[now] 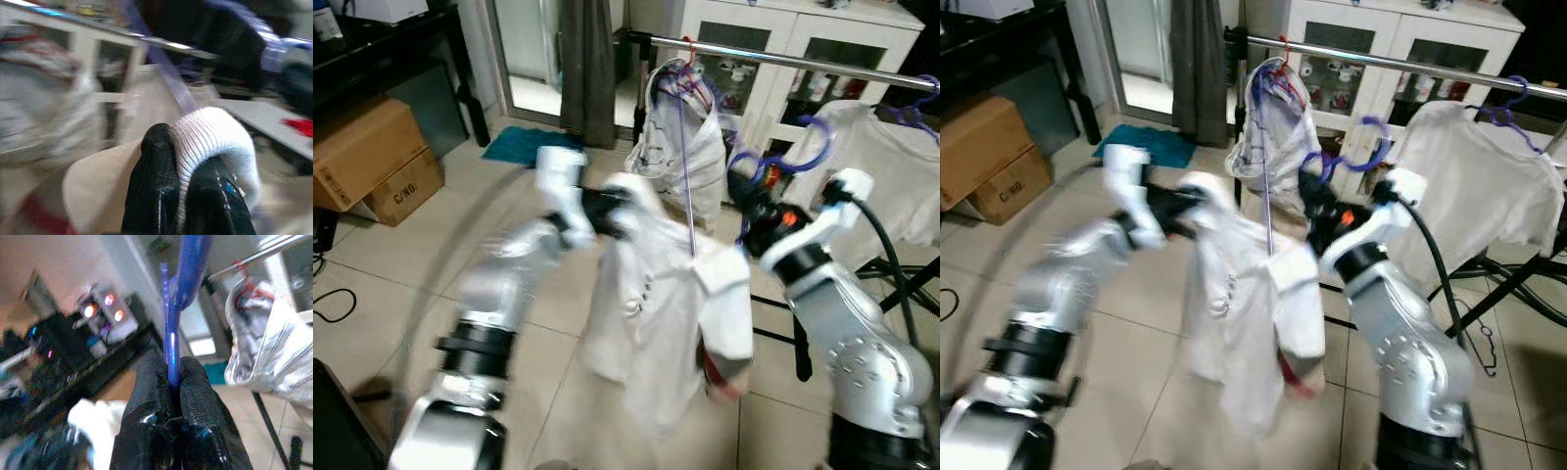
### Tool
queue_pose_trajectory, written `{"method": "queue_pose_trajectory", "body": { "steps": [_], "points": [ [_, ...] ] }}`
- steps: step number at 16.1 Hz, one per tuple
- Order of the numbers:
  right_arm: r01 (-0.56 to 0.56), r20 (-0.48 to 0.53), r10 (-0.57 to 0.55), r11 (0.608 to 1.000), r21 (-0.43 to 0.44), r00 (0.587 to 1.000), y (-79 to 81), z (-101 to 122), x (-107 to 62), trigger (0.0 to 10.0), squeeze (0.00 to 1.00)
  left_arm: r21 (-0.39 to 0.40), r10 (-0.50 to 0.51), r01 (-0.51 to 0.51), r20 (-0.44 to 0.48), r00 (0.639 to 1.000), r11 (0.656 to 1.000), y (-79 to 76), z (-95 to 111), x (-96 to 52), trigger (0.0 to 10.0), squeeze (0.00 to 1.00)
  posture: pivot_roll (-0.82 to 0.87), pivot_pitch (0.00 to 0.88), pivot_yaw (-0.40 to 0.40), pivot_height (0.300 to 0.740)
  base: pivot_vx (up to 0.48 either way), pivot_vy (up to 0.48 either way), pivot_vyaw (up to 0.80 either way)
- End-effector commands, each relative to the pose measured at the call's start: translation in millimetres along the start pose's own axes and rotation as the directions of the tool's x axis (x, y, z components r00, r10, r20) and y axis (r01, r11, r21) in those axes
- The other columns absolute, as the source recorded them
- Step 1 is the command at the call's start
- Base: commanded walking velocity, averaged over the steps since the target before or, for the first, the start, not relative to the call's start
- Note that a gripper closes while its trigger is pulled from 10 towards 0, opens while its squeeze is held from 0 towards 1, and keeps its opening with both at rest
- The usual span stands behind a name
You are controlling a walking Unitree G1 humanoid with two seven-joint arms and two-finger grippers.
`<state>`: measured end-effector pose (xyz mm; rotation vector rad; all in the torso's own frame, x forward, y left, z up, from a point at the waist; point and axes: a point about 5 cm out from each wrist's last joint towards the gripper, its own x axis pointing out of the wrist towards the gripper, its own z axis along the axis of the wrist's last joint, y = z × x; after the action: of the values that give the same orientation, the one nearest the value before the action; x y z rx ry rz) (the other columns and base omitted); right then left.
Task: Hang hanger
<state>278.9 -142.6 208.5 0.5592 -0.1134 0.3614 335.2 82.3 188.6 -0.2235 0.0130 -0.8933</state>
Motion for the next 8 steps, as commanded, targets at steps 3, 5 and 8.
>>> {"method": "queue_pose_trajectory", "body": {
  "steps": [3, 5, 8],
  "points": [
    [0.053, 0.196, -0.066, 0.996, 0.070, 0.978, -1.5, 18, 3.1, 0.0, 0.00, -0.018, -0.124, 0.125, 0.024, 0.992, 0.992, -31.9, 10, 9.4, 0.0, 0.00, 0.01, 0.000, 0.001, 0.740, 0.000, 0.000, 0.00],
    [-0.036, 0.296, 0.000, 0.992, 0.118, 0.955, -0.6, 27, -2.1, 0.0, 0.00, -0.065, -0.157, 0.164, 0.095, 0.983, 0.984, -35.2, 24, 1.1, 0.0, 0.00, 0.02, 0.000, 0.005, 0.740, 0.000, 0.000, 0.00],
    [-0.016, 0.263, 0.041, 0.995, -0.095, 0.964, -4.8, 25, -8.3, 0.0, 0.00, -0.163, -0.067, 0.116, 0.278, 0.958, 0.980, -12.9, 55, -15.6, 0.0, 0.00, 0.02, 0.000, 0.006, 0.740, 0.000, 0.000, 0.00]
  ]
}}
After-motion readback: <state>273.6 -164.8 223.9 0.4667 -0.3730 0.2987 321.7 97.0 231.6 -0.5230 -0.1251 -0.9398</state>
